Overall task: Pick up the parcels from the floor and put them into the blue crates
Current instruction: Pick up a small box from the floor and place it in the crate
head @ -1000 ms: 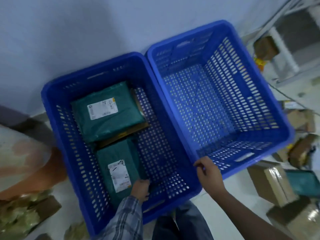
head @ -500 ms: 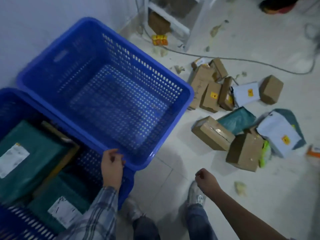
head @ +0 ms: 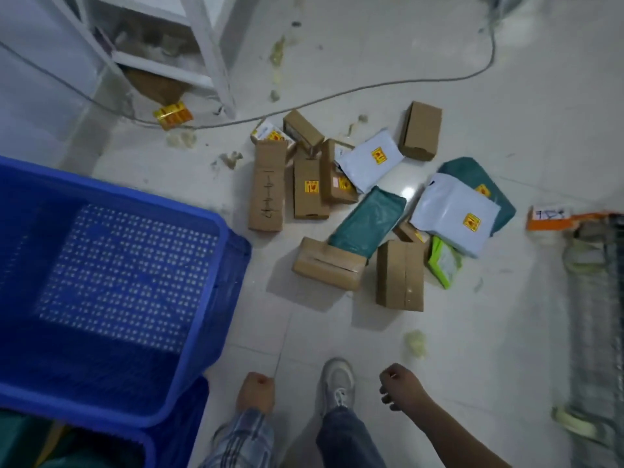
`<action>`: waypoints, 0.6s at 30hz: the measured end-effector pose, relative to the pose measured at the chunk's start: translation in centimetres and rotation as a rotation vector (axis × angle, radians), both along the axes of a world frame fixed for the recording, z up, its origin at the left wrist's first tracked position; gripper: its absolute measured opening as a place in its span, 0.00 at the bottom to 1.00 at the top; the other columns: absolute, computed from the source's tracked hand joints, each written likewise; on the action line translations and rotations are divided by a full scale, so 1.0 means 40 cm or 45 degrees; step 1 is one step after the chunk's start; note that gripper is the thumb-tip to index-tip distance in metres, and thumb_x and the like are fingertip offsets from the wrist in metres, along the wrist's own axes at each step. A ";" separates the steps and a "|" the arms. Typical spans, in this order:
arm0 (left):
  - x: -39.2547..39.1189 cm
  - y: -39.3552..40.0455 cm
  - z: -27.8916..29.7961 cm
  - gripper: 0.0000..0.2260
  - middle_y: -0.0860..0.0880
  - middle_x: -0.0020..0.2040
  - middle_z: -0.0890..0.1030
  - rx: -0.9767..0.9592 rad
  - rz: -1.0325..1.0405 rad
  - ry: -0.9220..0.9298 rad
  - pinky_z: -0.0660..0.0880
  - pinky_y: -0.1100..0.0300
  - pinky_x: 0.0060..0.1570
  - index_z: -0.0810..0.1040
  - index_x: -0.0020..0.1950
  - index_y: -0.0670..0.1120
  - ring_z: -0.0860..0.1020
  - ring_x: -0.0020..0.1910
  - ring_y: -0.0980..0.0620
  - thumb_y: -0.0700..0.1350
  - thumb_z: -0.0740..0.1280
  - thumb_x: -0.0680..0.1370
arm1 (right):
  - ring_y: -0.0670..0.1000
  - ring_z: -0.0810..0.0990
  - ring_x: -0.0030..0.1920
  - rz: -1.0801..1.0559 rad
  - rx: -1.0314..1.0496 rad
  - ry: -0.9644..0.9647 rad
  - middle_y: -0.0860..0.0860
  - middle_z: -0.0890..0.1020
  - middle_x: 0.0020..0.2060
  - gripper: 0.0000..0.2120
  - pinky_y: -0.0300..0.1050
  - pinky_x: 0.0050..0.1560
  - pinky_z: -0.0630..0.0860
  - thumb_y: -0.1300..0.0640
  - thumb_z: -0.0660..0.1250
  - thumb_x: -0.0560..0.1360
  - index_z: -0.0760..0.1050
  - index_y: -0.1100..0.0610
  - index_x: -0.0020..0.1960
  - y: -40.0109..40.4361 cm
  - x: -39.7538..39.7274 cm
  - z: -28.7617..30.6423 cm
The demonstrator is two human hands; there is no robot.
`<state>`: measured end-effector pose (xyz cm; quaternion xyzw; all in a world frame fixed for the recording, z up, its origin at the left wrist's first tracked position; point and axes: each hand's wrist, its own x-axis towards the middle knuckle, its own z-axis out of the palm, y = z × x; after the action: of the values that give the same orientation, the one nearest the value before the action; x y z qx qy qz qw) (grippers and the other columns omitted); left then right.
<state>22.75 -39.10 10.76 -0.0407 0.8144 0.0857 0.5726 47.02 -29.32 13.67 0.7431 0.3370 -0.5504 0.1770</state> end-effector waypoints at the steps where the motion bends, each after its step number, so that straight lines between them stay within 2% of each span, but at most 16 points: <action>1: 0.010 0.038 0.000 0.05 0.40 0.39 0.76 0.023 -0.026 -0.026 0.74 0.52 0.38 0.71 0.44 0.40 0.73 0.36 0.46 0.36 0.57 0.76 | 0.52 0.72 0.29 -0.040 0.009 0.022 0.56 0.75 0.33 0.06 0.40 0.29 0.67 0.61 0.58 0.77 0.69 0.61 0.42 0.026 0.009 -0.003; 3: 0.025 0.121 -0.010 0.04 0.41 0.40 0.76 0.096 -0.106 -0.025 0.72 0.57 0.37 0.71 0.45 0.41 0.75 0.38 0.45 0.38 0.57 0.77 | 0.52 0.72 0.30 -0.088 0.023 0.050 0.57 0.75 0.34 0.05 0.40 0.30 0.67 0.62 0.58 0.78 0.69 0.62 0.43 0.077 0.025 -0.017; 7: 0.027 0.264 -0.068 0.07 0.36 0.51 0.80 0.219 -0.320 0.056 0.75 0.50 0.50 0.69 0.40 0.45 0.79 0.50 0.38 0.41 0.59 0.78 | 0.53 0.72 0.32 -0.140 0.014 0.046 0.58 0.76 0.36 0.05 0.41 0.32 0.68 0.62 0.57 0.78 0.70 0.63 0.47 0.158 0.030 -0.076; 9: 0.008 0.320 -0.110 0.06 0.36 0.54 0.79 0.196 -0.407 0.066 0.75 0.51 0.55 0.71 0.44 0.42 0.78 0.54 0.38 0.43 0.59 0.78 | 0.53 0.72 0.32 -0.173 -0.008 0.046 0.58 0.75 0.36 0.06 0.42 0.32 0.68 0.62 0.57 0.78 0.70 0.64 0.48 0.189 0.017 -0.106; 10: -0.005 0.342 -0.132 0.06 0.37 0.55 0.79 0.174 -0.418 0.035 0.75 0.49 0.57 0.72 0.46 0.42 0.78 0.54 0.39 0.44 0.59 0.78 | 0.53 0.72 0.31 -0.186 -0.024 0.045 0.58 0.75 0.36 0.05 0.42 0.32 0.68 0.62 0.57 0.78 0.70 0.64 0.47 0.203 0.007 -0.115; 13: -0.047 0.396 -0.180 0.05 0.37 0.57 0.78 0.121 -0.439 -0.036 0.75 0.45 0.59 0.70 0.45 0.46 0.78 0.56 0.40 0.47 0.60 0.77 | 0.53 0.73 0.32 -0.223 -0.065 0.064 0.58 0.76 0.36 0.05 0.42 0.33 0.69 0.61 0.57 0.78 0.70 0.63 0.48 0.246 -0.030 -0.144; 16: -0.085 0.469 -0.220 0.10 0.38 0.58 0.77 0.107 -0.481 -0.067 0.74 0.45 0.60 0.70 0.53 0.43 0.77 0.56 0.40 0.48 0.60 0.77 | 0.53 0.74 0.33 -0.285 -0.032 0.067 0.57 0.76 0.36 0.06 0.42 0.33 0.70 0.61 0.58 0.78 0.70 0.62 0.49 0.311 -0.073 -0.176; 18: -0.105 0.511 -0.243 0.13 0.39 0.58 0.77 0.134 -0.491 -0.073 0.74 0.46 0.59 0.69 0.55 0.43 0.77 0.56 0.40 0.50 0.61 0.76 | 0.53 0.73 0.35 -0.368 0.004 0.067 0.56 0.75 0.37 0.05 0.42 0.34 0.70 0.60 0.57 0.78 0.70 0.62 0.50 0.351 -0.100 -0.207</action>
<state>18.55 -18.68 1.02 0.1435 0.7848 0.0155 0.6026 43.02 -15.29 5.38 0.7695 0.2317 -0.5889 0.0858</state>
